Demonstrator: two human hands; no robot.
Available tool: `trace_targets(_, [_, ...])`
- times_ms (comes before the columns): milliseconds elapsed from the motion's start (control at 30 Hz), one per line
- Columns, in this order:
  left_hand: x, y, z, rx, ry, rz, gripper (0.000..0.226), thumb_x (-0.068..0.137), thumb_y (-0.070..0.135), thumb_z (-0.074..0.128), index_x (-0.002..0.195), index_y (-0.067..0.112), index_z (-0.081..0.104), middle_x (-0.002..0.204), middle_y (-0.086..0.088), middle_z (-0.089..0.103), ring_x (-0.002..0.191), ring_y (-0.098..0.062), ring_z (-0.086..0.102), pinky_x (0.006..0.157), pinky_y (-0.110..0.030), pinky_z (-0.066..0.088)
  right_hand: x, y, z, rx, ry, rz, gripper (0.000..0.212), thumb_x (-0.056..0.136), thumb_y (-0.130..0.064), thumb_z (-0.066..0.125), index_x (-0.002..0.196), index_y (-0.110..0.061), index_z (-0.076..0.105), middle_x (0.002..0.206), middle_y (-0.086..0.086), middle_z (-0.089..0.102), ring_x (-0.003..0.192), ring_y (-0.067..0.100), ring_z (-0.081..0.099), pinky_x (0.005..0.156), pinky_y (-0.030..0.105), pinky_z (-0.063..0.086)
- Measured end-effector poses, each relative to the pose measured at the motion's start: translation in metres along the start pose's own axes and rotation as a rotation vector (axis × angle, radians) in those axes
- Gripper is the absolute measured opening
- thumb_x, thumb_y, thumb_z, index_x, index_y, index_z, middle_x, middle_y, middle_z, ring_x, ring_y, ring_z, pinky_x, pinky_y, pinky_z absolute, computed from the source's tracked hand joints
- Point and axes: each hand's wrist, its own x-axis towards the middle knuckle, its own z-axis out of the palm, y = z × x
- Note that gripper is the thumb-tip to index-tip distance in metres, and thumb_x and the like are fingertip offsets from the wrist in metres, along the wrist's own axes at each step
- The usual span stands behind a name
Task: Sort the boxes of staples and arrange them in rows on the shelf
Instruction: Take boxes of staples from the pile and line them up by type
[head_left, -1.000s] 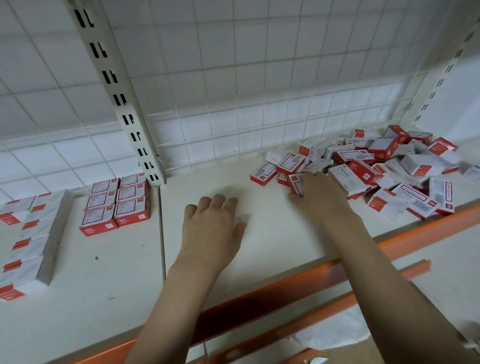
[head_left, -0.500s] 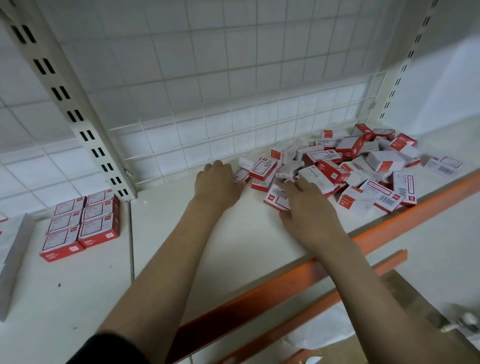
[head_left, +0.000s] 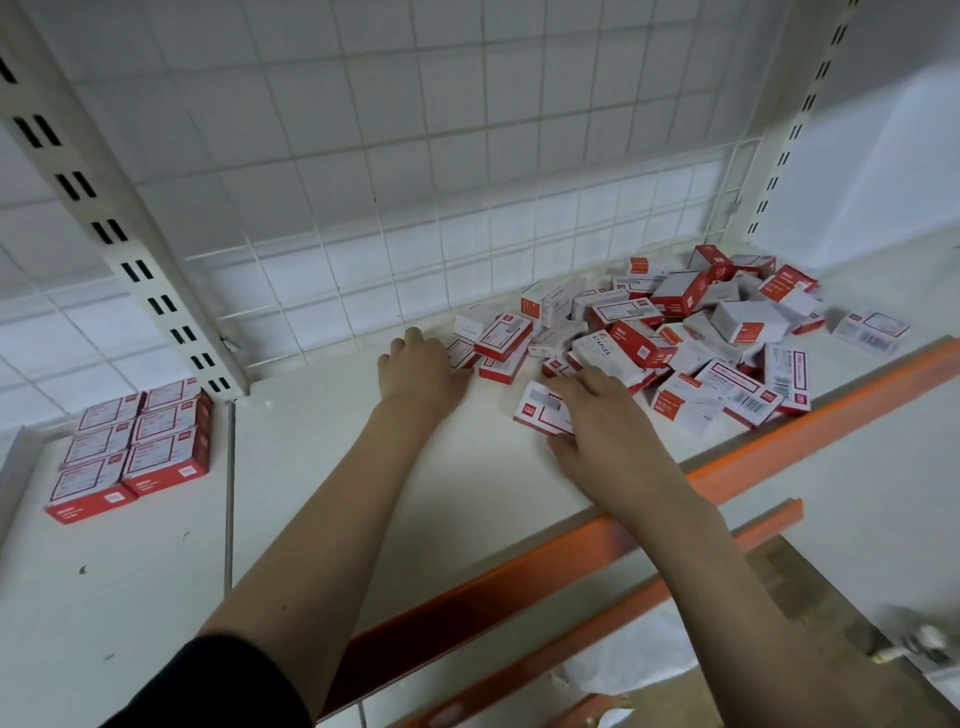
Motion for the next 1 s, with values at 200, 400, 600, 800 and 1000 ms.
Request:
trace_targets(200, [-0.036,-0.014,-0.003,-0.067,0.049,-0.045,0.041,0.089,0.039,0.053,0.116,0.007,0.055,0.116,-0.011,0.047,0.109,-0.03,0.044,0.088,-0.034,0.035,0.005,0.01,0.004,0.091,-0.022,-0.034,0.05,0.087,-0.011,0.055,0.135,-0.016,0.042,0.131,0.005,0.048,0.121,0.021,0.036,0.1,0.027,0.028])
trace_targets(400, [-0.093,-0.031,-0.009,-0.15,0.212,-0.017,0.038,0.08,0.031,0.07,0.112,0.011,0.062,0.107,-0.01,0.055,0.096,-0.034,0.05,0.078,-0.035,0.038,0.013,0.009,0.011,0.157,-0.07,-0.131,0.047,0.084,-0.011,0.061,0.128,-0.018,0.048,0.117,0.003,0.056,0.11,0.02,0.044,0.087,0.025,0.032])
trace_targets(600, [-0.137,-0.043,-0.012,-0.271,0.344,-0.031,0.04,0.069,0.033,0.068,0.104,0.013,0.067,0.095,-0.007,0.061,0.082,-0.034,0.057,0.072,-0.047,0.05,0.018,0.0,0.023,0.21,-0.097,-0.226,0.053,0.082,-0.013,0.064,0.131,-0.019,0.044,0.121,0.006,0.051,0.111,0.024,0.047,0.087,0.029,0.035])
trace_targets(800, [-0.165,-0.048,-0.013,-0.203,0.388,-0.112,0.041,0.069,0.033,0.066,0.104,0.012,0.067,0.097,-0.007,0.064,0.082,-0.033,0.058,0.069,-0.044,0.049,0.019,-0.009,0.025,0.25,-0.138,-0.314,0.062,0.085,-0.019,0.062,0.138,-0.033,0.035,0.12,0.002,0.039,0.105,0.016,0.045,0.078,0.021,0.033])
trace_targets(1000, [-0.181,-0.058,-0.016,-0.133,0.381,-0.18,0.041,0.067,0.036,0.066,0.103,0.016,0.067,0.097,-0.003,0.065,0.082,-0.033,0.058,0.069,-0.036,0.04,0.02,-0.024,0.029,0.3,-0.146,-0.302,0.049,0.081,-0.018,0.066,0.124,-0.025,0.043,0.117,0.002,0.036,0.096,0.023,0.05,0.074,0.028,0.042])
